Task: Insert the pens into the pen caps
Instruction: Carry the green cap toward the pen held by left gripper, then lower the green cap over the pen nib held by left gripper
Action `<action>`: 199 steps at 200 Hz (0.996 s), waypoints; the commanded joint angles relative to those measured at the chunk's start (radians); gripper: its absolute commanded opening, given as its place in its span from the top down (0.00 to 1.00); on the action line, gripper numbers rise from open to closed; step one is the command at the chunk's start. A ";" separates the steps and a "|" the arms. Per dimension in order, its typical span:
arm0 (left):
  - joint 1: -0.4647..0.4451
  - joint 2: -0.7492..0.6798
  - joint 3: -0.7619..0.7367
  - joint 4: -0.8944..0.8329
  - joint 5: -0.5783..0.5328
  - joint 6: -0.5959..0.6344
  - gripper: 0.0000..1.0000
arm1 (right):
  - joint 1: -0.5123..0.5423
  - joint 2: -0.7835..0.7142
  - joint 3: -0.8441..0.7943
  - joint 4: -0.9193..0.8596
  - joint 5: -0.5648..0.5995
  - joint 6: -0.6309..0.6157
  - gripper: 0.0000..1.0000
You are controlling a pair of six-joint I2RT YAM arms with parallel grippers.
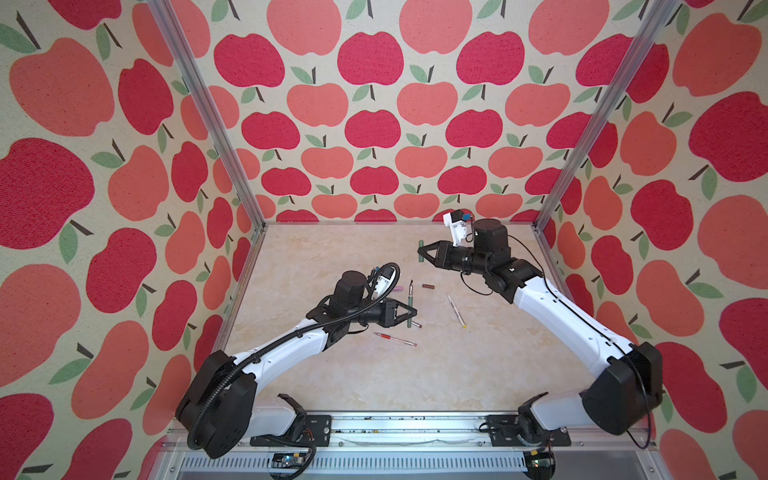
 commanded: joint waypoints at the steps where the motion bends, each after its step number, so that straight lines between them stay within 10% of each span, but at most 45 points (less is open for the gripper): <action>1: -0.005 0.017 0.033 0.038 -0.012 -0.008 1.00 | 0.020 0.006 -0.014 0.046 -0.028 0.038 0.83; 199: -0.005 -0.003 0.001 0.110 -0.055 -0.027 1.00 | 0.071 -0.016 -0.089 0.080 -0.019 0.074 0.84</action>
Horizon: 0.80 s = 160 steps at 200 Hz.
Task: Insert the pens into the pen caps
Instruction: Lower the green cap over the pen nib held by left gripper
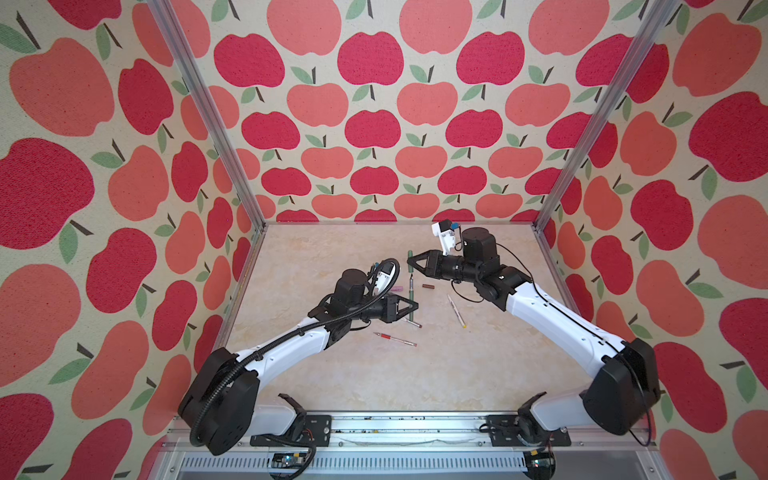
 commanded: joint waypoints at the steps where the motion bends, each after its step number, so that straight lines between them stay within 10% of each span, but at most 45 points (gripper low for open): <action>1: -0.002 -0.022 -0.009 0.037 -0.010 -0.005 1.00 | 0.005 -0.021 -0.018 0.014 -0.004 0.015 0.84; 160: 0.005 -0.036 -0.024 0.052 -0.040 -0.009 1.00 | 0.032 -0.059 -0.032 -0.025 0.019 -0.004 0.85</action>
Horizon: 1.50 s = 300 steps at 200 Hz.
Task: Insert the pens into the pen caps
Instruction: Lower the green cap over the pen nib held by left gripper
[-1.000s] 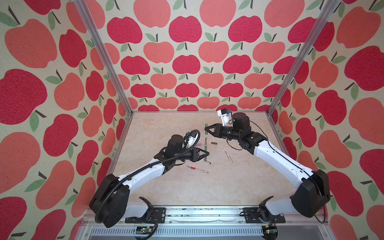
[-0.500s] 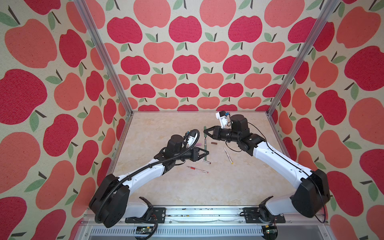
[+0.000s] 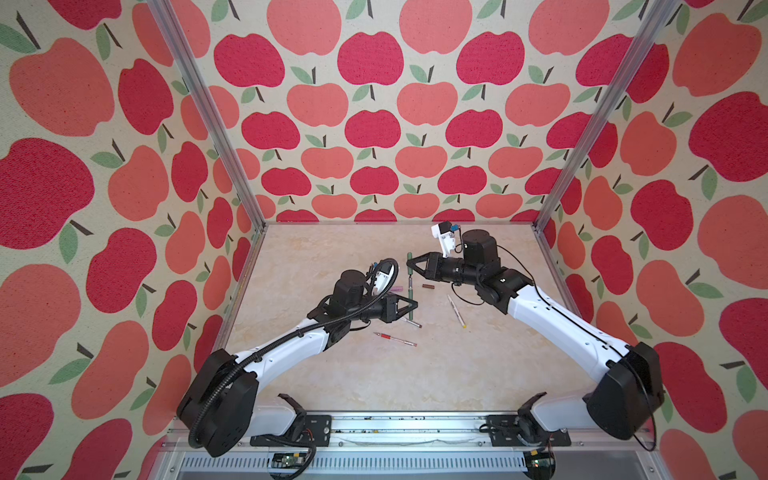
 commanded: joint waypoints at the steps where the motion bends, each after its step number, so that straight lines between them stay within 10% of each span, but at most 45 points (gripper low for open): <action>1: 0.005 -0.025 -0.010 0.029 -0.016 -0.009 1.00 | 0.014 -0.031 -0.019 -0.021 0.012 -0.011 0.85; 300: 0.100 -0.149 -0.011 0.000 -0.013 0.042 1.00 | 0.153 -0.050 -0.064 0.028 -0.032 -0.075 0.84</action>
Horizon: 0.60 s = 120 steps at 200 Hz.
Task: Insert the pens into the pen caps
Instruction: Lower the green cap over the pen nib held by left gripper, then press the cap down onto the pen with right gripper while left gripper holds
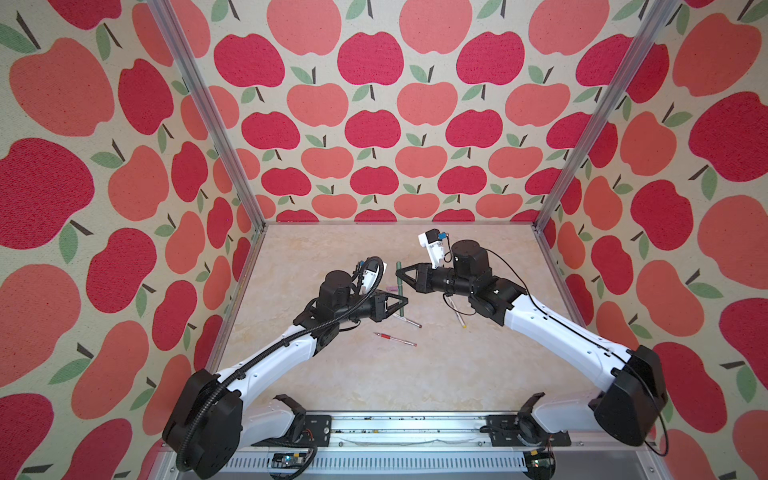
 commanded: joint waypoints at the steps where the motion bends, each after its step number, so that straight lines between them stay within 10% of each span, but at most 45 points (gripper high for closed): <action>1: 0.027 -0.031 0.029 0.016 -0.036 0.042 1.00 | 0.029 -0.019 -0.023 -0.031 -0.092 0.006 0.83; 120: 0.031 -0.150 0.085 -0.368 -0.110 0.318 1.00 | 0.028 -0.126 0.122 -0.270 0.051 -0.164 0.53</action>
